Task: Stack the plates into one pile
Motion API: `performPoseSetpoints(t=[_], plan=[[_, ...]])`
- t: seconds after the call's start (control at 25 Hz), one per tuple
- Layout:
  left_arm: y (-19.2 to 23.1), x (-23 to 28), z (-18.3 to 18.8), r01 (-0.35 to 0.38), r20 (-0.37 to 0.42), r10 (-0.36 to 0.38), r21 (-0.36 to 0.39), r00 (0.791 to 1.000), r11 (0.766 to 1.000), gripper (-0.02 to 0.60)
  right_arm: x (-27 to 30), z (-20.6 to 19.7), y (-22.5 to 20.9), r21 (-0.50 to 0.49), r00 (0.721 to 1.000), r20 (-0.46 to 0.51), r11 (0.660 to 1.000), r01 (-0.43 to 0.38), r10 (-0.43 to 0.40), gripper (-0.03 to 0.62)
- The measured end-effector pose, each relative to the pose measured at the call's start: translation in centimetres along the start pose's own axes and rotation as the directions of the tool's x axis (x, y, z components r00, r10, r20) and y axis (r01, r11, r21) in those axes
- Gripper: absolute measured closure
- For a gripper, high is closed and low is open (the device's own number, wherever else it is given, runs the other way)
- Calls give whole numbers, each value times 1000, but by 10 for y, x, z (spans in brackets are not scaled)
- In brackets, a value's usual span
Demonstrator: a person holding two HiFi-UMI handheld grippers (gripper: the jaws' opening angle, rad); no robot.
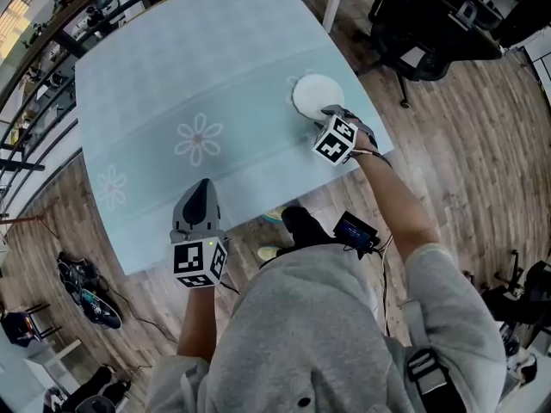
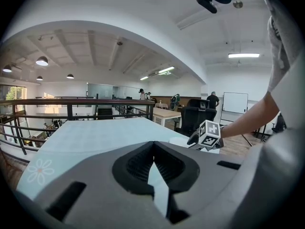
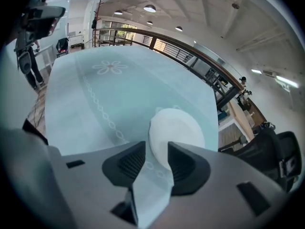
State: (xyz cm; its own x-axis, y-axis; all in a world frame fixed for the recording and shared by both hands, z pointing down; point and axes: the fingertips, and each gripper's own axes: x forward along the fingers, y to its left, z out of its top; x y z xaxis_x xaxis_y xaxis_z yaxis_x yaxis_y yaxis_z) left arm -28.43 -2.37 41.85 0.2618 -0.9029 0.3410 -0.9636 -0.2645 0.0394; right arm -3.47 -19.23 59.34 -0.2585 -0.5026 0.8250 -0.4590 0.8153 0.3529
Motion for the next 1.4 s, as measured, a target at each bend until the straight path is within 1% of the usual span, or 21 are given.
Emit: performPoseSetpoints(t=[0.12, 0.28, 0.32, 0.4, 0.48, 0.56, 0.68, 0.76, 0.84, 0.92, 1.08, 1.28, 1.4], plan=[[-5, 4, -1, 7, 8, -7, -3, 1000, 1000, 561, -15, -3, -6, 15, 999, 44, 999, 29, -29, 461], [-6, 5, 0, 9, 20, -9, -19, 1000, 1000, 561, -53, 3, -14, 119, 986, 144, 991, 63, -80, 466], [-6, 5, 2, 10, 26, -10, -23, 1000, 1000, 561, -67, 5, -16, 144, 980, 172, 987, 79, -103, 483], [-8, 4, 3, 12, 37, -11, -33, 999, 999, 561, -96, 9, -21, 184, 960, 229, 976, 117, -159, 548], [-10, 2, 5, 13, 48, -11, -41, 999, 999, 561, -124, 12, -24, 241, 933, 294, 961, 138, -208, 561], [-13, 0, 8, 15, 59, -12, -48, 998, 999, 561, -155, 13, -26, 335, 897, 363, 933, 127, -253, 563], [-14, -8, 15, 13, 84, -8, -60, 996, 998, 561, -211, 15, -31, 489, 828, 445, 867, 96, -342, 565], [-14, -15, 19, 5, 103, 3, -69, 995, 998, 561, -240, 17, -32, 562, 785, 479, 824, 70, -393, 563], [-12, -20, 22, -6, 117, 15, -75, 993, 997, 561, -254, 17, -32, 595, 761, 491, 801, 61, -423, 563], [-11, -24, 23, -15, 125, 25, -77, 992, 997, 561, -258, 15, -30, 613, 754, 490, 788, 58, -437, 563], [-8, -30, 23, -31, 130, 43, -91, 991, 995, 561, -259, 13, -29, 637, 752, 482, 769, 52, -450, 563], [-3, -39, 23, -47, 129, 59, -90, 990, 995, 561, -255, 17, -26, 649, 753, 483, 760, 35, -447, 563], [1, -40, 26, -54, 134, 66, -85, 989, 995, 561, -252, 22, -26, 640, 751, 491, 768, 32, -441, 563]])
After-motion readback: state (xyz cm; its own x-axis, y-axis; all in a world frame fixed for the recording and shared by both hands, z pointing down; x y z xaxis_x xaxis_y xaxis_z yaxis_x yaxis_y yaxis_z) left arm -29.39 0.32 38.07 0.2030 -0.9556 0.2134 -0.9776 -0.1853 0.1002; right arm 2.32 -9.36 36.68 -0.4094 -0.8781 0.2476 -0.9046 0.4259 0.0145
